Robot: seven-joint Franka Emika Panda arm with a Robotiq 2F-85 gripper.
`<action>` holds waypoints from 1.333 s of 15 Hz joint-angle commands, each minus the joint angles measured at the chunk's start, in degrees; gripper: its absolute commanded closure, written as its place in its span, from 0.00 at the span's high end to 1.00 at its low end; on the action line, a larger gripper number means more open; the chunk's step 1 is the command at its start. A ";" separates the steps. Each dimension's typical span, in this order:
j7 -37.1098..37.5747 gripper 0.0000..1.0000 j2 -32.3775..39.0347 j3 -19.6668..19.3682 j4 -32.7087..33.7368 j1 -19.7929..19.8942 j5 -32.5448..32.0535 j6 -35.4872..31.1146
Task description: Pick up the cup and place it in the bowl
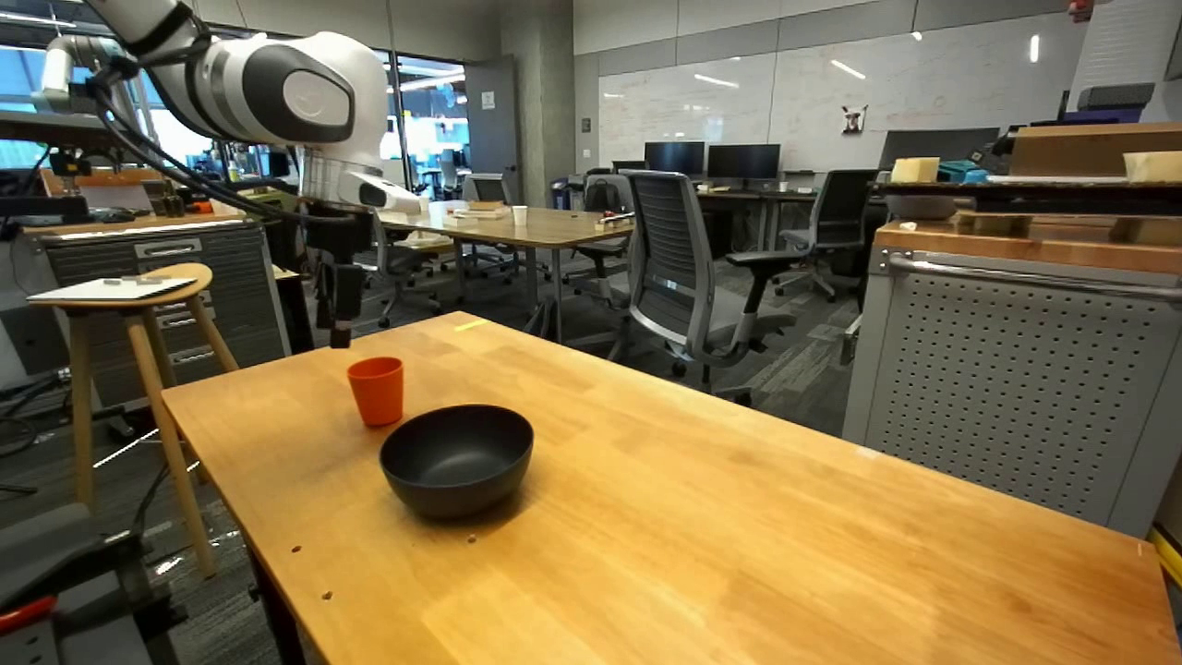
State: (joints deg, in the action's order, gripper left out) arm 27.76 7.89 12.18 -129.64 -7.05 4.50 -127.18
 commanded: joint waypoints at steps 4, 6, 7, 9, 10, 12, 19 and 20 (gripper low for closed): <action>8.55 1.00 8.84 -3.65 5.73 -5.67 -6.10 -6.71; 11.10 1.00 10.26 -5.06 6.47 -7.05 -8.52 -7.33; 12.08 1.00 10.86 -5.74 6.76 -7.48 -9.36 -7.62; 13.35 1.00 11.84 -6.87 7.34 -8.09 -10.51 -7.84; 14.13 1.00 12.29 -7.45 7.66 -8.43 -11.33 -7.95; 15.83 1.00 13.26 -8.64 8.63 -9.10 -13.52 -8.10; 15.24 0.42 15.21 -8.74 9.07 -8.21 -11.71 -8.12; 14.91 0.35 15.40 -8.58 8.93 -8.01 -11.02 -8.27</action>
State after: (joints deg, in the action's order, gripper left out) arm 42.65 22.02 3.95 -121.67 -14.93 -8.12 -135.00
